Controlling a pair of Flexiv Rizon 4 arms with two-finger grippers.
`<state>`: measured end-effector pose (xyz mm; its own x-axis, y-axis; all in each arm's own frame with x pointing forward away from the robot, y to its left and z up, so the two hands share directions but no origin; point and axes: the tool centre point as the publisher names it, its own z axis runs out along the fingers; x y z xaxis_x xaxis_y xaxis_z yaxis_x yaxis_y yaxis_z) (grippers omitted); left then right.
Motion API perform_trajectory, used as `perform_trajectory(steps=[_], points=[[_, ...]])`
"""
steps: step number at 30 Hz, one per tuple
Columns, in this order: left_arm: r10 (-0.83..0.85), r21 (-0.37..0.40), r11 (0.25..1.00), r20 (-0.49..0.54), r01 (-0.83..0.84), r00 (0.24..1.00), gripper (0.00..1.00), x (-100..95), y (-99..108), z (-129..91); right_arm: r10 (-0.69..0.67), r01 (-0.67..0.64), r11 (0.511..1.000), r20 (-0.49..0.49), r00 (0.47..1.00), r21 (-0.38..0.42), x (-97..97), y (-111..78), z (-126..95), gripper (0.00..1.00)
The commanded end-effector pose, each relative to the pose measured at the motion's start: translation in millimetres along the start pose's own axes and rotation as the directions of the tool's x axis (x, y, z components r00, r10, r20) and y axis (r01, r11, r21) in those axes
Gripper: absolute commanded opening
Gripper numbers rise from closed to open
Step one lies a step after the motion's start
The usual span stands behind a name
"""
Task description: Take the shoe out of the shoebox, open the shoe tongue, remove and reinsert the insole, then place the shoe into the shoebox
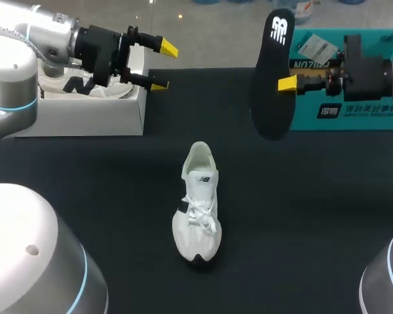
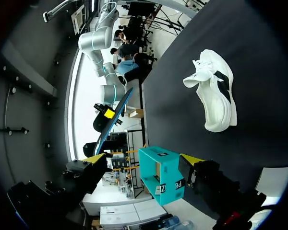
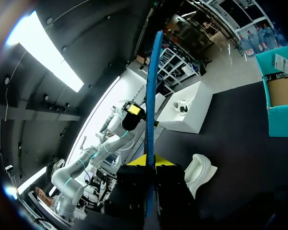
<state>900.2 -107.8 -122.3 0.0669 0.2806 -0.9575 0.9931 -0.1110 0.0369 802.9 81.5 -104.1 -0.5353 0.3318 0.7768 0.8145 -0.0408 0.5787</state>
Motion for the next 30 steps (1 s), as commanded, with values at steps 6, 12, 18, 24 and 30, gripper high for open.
perform_trajectory(steps=[6,12,18,24,30], points=[[0.003,0.139,0.990,-0.068,0.007,0.998,1.00,15.5,26,-31,-0.079,0.079,0.997,0.044,0.996,-0.005,-5.4,30.8,29,0.00],[0.023,0.152,0.988,-0.081,-0.010,0.996,1.00,22.7,43,-57,-0.127,0.130,0.991,0.069,0.990,-0.042,-6.8,49.6,46,0.00],[0.028,0.126,0.992,-0.119,-0.013,0.993,1.00,33.8,53,-70,-0.130,0.133,0.990,0.065,0.989,-0.036,-8.9,58.1,66,0.00],[0.019,0.120,0.993,-0.136,-0.003,0.991,1.00,36.1,55,-72,-0.109,0.110,0.993,0.029,0.994,-0.030,-11.7,58.3,74,0.00],[0.019,0.120,0.993,-0.136,-0.003,0.991,1.00,36.1,55,-72,-0.109,0.110,0.993,0.029,0.994,-0.030,-11.7,58.3,74,0.00]])
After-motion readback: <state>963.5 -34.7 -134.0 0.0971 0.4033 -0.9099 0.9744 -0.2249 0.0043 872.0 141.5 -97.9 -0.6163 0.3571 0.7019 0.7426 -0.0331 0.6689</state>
